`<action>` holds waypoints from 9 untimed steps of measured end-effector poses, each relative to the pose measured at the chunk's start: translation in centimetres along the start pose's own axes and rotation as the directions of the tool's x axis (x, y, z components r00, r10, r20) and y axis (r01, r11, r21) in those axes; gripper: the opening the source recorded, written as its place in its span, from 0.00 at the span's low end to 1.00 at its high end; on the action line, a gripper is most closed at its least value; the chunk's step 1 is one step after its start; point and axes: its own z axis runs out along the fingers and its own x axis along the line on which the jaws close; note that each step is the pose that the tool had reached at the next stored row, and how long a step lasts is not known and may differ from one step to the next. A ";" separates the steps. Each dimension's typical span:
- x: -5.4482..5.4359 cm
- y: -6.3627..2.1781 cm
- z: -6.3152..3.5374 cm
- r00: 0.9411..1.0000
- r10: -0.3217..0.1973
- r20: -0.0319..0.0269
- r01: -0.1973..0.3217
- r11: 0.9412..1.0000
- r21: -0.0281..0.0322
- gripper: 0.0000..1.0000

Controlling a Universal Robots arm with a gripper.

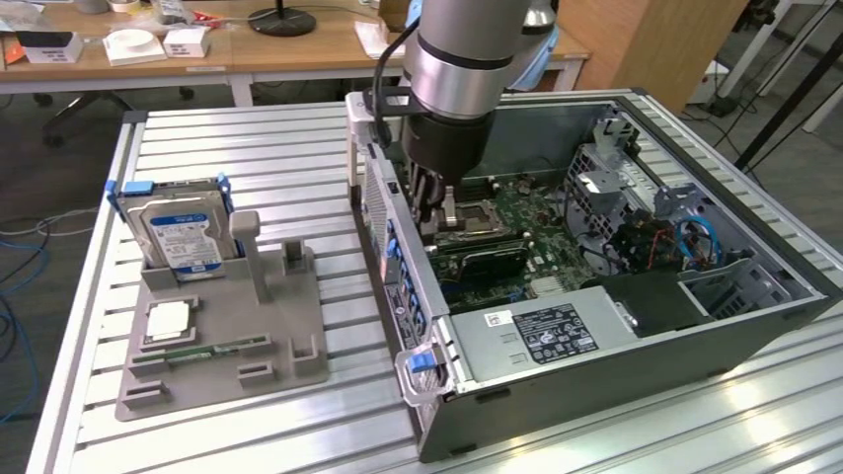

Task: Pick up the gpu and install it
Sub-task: 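Press down on the gpu until it lock into place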

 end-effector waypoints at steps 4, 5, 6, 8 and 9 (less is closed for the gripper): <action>0.0 -0.01 0.33 1.000 0.000 -0.001 0.000 1.000 0.003 0.11; 0.0 -0.02 0.45 1.000 0.000 -0.001 0.000 1.000 0.003 0.11; 0.0 -0.05 0.62 1.000 0.000 0.001 0.000 1.000 0.006 0.11; 0.0 -0.11 0.68 1.000 0.000 0.001 0.000 1.000 0.005 0.11; 0.0 -0.22 0.66 1.000 0.000 0.001 0.000 1.000 0.004 0.11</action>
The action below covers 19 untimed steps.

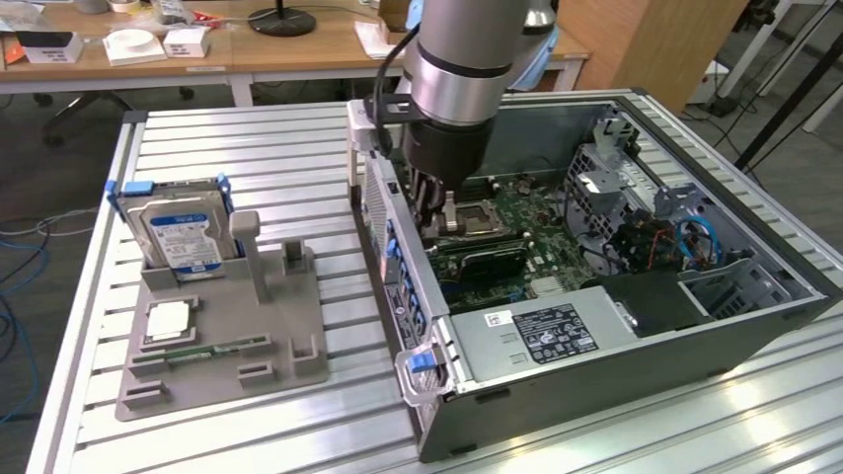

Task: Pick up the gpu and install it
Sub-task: 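Press down on the gpu until it lock into place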

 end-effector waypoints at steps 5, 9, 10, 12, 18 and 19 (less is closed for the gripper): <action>-0.1 -1.14 -0.05 1.000 0.000 0.000 0.000 1.000 0.000 0.11; -0.2 -2.69 -0.09 1.000 0.000 0.000 0.000 1.000 0.000 0.11; -0.2 -3.12 -0.10 1.000 0.000 0.000 0.000 1.000 0.000 0.11; -0.3 -3.95 -0.12 1.000 0.000 0.000 0.000 1.000 0.000 0.11; -0.4 -6.54 -0.11 1.000 0.000 0.000 0.000 1.000 0.000 0.11; -0.4 -6.85 -0.07 1.000 0.000 0.000 0.000 1.000 0.000 0.11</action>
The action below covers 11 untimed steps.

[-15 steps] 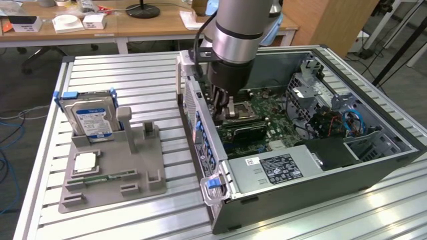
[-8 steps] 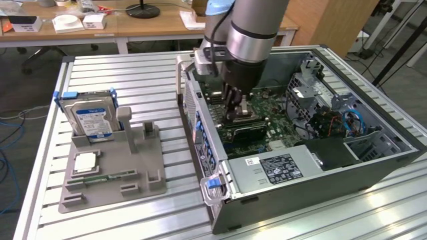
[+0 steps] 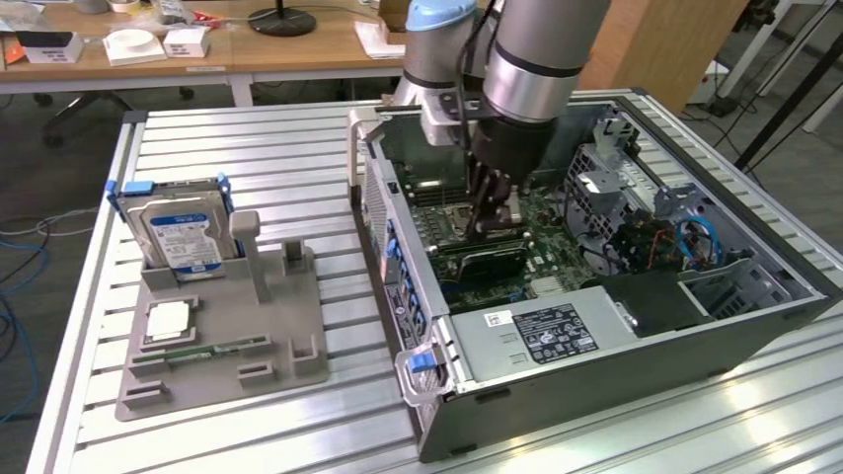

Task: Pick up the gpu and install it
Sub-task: 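Press down on the gpu until it lock into place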

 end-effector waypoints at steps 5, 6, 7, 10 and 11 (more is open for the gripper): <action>0.4 -1.57 0.38 1.000 0.000 0.000 0.000 1.000 0.000 0.11; 0.4 -1.63 0.44 1.000 0.000 0.000 0.000 1.000 0.000 0.11; 0.4 -1.63 0.44 1.000 0.000 0.000 0.000 1.000 0.000 0.11; 0.4 -1.63 0.44 1.000 0.000 0.000 0.000 1.000 0.000 0.11; 0.4 -1.63 0.44 1.000 0.000 0.000 0.000 1.000 0.000 0.11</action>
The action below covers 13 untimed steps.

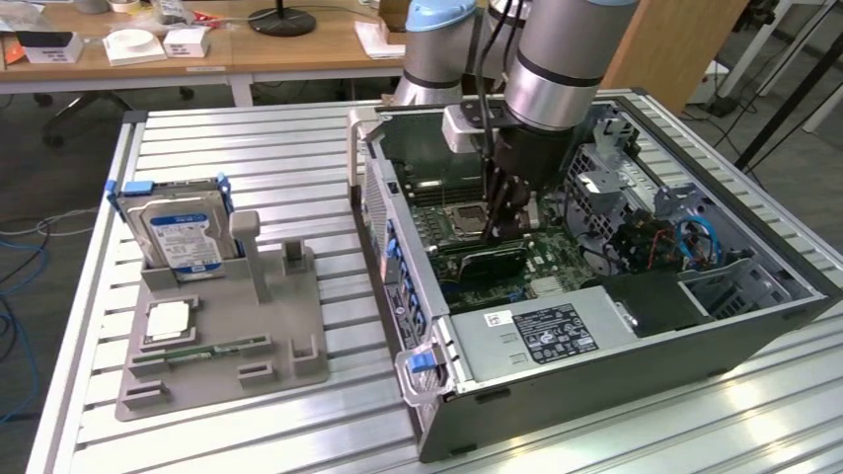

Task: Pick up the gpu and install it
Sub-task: 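Press down on the gpu until it lock into place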

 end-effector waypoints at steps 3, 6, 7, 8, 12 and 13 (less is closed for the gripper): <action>0.0 0.00 0.12 1.000 0.000 0.000 0.000 1.000 0.000 0.11; 0.0 -0.03 0.59 1.000 0.000 0.000 0.000 1.000 0.000 0.11; 0.0 -0.04 0.77 1.000 0.000 0.000 0.000 1.000 0.000 0.11; 0.0 -0.05 0.95 1.000 0.000 0.000 0.000 1.000 0.000 0.11; 0.0 -0.08 1.67 1.000 0.000 0.000 0.000 1.000 0.000 0.11; 0.1 -0.09 1.86 1.000 0.000 0.000 0.000 1.000 0.000 0.11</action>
